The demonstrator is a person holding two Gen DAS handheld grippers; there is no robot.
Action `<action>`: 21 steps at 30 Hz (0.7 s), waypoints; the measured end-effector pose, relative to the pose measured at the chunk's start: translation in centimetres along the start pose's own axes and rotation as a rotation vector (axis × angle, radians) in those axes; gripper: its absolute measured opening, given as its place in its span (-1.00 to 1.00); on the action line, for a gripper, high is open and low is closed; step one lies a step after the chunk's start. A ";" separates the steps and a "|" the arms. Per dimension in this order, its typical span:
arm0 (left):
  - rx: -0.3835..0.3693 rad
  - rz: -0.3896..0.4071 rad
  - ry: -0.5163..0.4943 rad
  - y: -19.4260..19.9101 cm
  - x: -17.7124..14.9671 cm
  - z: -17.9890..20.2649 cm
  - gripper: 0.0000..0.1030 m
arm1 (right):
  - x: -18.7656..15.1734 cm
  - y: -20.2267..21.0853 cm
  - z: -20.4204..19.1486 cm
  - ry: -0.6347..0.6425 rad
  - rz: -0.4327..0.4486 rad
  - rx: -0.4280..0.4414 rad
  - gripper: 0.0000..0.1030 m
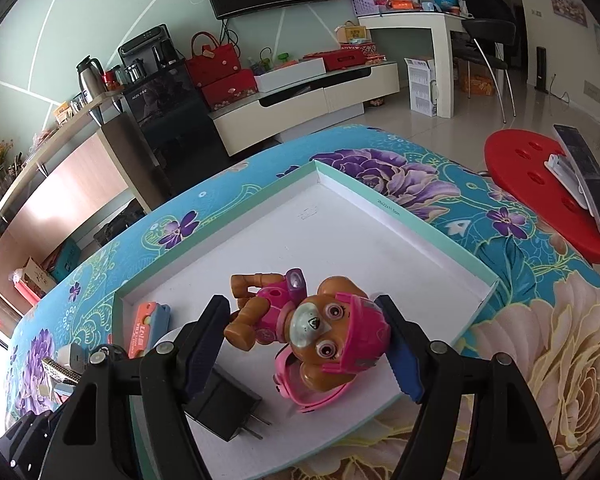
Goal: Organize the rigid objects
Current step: 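Carry the toy car and dog figure over the white tray, then open both grippers to drop car and dog figure into the tray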
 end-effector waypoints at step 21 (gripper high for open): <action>-0.002 -0.043 0.002 -0.9 -0.5 -0.2 -0.29 | -0.7 -1.2 -1.3 0.058 -0.048 0.003 0.47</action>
Point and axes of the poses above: each gripper's, at about its wrist camera, not at the fingertips, and y roughly against the way its jaws point, z to its right, x to its top, the point moved 5 cm from there along -y, roughly the way its jaws point, and after that the axes turned 11 degrees about x, right-handed, at the moved point
